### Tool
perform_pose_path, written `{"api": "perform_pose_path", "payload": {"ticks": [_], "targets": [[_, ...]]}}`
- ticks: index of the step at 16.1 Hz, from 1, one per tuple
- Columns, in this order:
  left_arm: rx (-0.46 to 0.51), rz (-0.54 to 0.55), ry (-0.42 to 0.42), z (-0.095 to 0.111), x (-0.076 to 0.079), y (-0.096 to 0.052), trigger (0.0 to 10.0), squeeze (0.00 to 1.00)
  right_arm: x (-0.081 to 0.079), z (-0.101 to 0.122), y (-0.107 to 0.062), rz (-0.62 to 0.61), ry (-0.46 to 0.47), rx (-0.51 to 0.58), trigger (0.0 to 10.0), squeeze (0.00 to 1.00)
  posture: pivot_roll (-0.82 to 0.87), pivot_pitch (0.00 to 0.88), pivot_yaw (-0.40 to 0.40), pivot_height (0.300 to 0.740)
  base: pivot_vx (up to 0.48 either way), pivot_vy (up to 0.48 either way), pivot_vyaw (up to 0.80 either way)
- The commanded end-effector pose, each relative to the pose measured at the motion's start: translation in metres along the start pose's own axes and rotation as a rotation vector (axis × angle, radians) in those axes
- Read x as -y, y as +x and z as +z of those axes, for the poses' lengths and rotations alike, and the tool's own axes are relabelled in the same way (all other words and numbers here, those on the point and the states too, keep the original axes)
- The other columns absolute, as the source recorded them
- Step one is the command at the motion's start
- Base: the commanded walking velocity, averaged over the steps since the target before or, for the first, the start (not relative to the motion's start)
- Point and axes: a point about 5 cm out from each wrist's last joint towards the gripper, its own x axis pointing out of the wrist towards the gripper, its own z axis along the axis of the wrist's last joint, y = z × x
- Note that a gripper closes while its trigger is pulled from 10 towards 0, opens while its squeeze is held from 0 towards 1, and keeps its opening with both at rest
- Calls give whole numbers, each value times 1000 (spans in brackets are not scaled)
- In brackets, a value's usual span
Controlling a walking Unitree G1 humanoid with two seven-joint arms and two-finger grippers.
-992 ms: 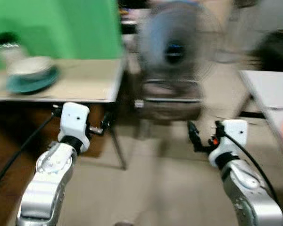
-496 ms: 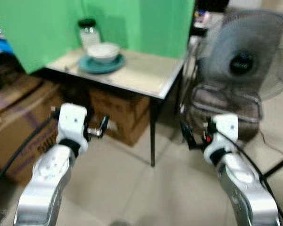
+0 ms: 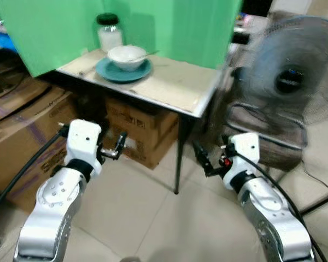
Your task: Setting the table
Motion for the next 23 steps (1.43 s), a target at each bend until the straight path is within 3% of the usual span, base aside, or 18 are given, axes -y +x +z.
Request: {"api": "perform_pose_path", "payload": {"ticks": [1,5,9,21,23], "targets": [[3,-13,15,1,3,-1,10000,643,2,2,1,2,-3,16,10000,0,149,0,1,740,307,0,800],[6,2,14,0,-2,-2,10000,639,6,2,2,-25,47,18,10000,0,147,0,-8,740,310,0,200],[16,-22,11,2,2,0,10000,627,7,0,3,-29,86,17,10000,0,150,0,-5,740,313,0,0],[16,-26,21,2,-1,0,10000,616,4,1,4,-6,34,41,10000,0,156,0,4,740,317,0,0],[17,-28,22,3,0,0,10000,616,5,2,4,-3,17,42,10000,0,160,0,4,740,317,0,800]]}}
